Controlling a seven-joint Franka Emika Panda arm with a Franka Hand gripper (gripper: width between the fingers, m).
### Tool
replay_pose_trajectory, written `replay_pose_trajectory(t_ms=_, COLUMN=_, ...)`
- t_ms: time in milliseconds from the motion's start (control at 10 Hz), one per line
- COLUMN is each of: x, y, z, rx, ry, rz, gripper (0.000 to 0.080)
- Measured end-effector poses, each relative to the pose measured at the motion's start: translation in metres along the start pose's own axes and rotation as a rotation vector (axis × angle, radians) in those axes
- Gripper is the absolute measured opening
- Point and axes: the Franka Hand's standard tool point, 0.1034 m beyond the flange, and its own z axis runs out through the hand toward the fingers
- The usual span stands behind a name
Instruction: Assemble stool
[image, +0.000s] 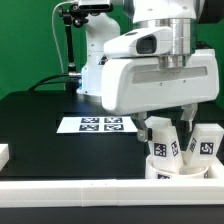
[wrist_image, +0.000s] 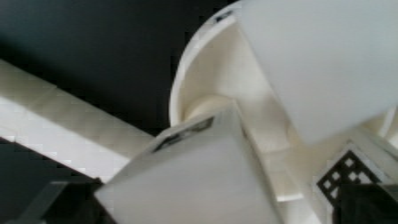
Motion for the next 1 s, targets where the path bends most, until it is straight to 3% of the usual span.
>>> replay_pose_trajectory(t_ms=200, x=0.0, y=0.004, z=-0.002, rx=0.003, ry=-0.003, rz=0.006, gripper=0.0399)
replay_pose_trajectory(t_ms=300, x=0.001, y=0.004, z=-0.002, rx=0.002, ry=-0.002, rz=0.007, gripper=0.0399)
replay_pose_trajectory(t_ms=400, x=0.0, y=0.004, z=-0.002, rx=0.002, ry=-0.002, rz=0.007, gripper=0.0336)
replay_pose_trajectory(t_ms=700, x=0.0, y=0.006, z=-0.002, rx=0.003, ry=-0.001, rz=0.055, gripper=0.0336)
replay_pose_trajectory(t_ms=1000, x=-0.002, y=0.013, z=-0.002, rx=-0.003, ry=0.008, rz=0.306, gripper=0.0337)
